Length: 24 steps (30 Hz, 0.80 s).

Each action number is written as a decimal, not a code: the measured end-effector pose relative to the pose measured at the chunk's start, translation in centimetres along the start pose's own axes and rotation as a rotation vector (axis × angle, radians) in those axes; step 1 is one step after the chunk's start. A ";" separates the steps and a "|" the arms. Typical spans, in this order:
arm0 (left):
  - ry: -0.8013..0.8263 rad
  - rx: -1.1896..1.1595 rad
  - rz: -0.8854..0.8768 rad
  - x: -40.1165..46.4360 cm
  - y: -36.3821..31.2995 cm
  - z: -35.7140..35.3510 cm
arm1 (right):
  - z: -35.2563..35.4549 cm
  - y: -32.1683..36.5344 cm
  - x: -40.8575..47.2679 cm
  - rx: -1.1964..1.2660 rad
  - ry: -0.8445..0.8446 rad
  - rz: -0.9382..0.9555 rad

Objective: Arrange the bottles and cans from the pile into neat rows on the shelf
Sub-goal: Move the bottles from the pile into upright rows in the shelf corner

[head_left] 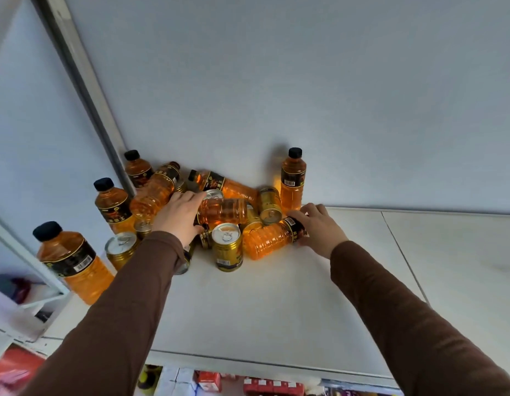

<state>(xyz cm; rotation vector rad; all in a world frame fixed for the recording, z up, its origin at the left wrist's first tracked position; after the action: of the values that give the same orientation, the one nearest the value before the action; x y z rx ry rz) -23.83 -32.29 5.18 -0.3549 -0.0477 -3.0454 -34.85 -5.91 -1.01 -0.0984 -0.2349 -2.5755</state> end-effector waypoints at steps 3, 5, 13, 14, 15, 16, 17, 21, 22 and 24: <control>0.021 0.013 -0.005 0.5 -0.2 0.1 | 0.2 0.1 0.3 -0.028 0.008 0.010; 0.014 0.023 -0.001 0.6 -0.4 0.3 | 0.2 0.0 0.3 -0.037 0.015 0.020; -0.031 0.078 -0.008 0.6 -2.2 2.6 | -0.5 -0.8 0.2 0.038 0.123 0.021; -0.053 0.083 -0.006 0.7 -2.4 3.5 | -0.4 -1.0 0.2 0.047 0.129 0.020; -0.079 0.086 -0.011 0.8 -2.7 4.5 | -0.4 -1.2 0.1 0.057 0.136 0.018; -0.108 0.088 -0.025 0.9 -3.1 5.5 | -0.4 -1.4 0.0 0.066 0.145 0.013; -0.136 0.089 -0.046 1.1 -3.6 6.6 | -0.4 -1.6 -0.2 0.076 0.156 0.008; -0.127 0.078 -0.174 1.8 -7.4 9.1 | -0.1 -3.8 -1.5 0.193 0.222 -0.047; -0.092 0.078 -0.210 2.0 -8.7 9.1 | 0.3 -4.7 -2.0 0.231 0.228 -0.067; 0.007 0.084 -0.252 2.1 -10.5 8.6 | 1.5 -5.8 -2.6 0.282 0.215 -0.093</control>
<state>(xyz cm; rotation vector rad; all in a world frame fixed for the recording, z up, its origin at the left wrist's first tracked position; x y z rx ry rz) -24.70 -21.65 13.83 -0.3567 -0.2360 -3.2790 -35.71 0.54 -0.65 0.2975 -0.5274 -2.5893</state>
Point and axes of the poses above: each hand's wrist, its own x-axis towards the middle knuckle, its own z-axis out of the back of the hand, y = z × x, the point moved 10 cm from there along x, towards the middle knuckle, and after that the axes turned 7 degrees about -z, right-handed, at the moved point
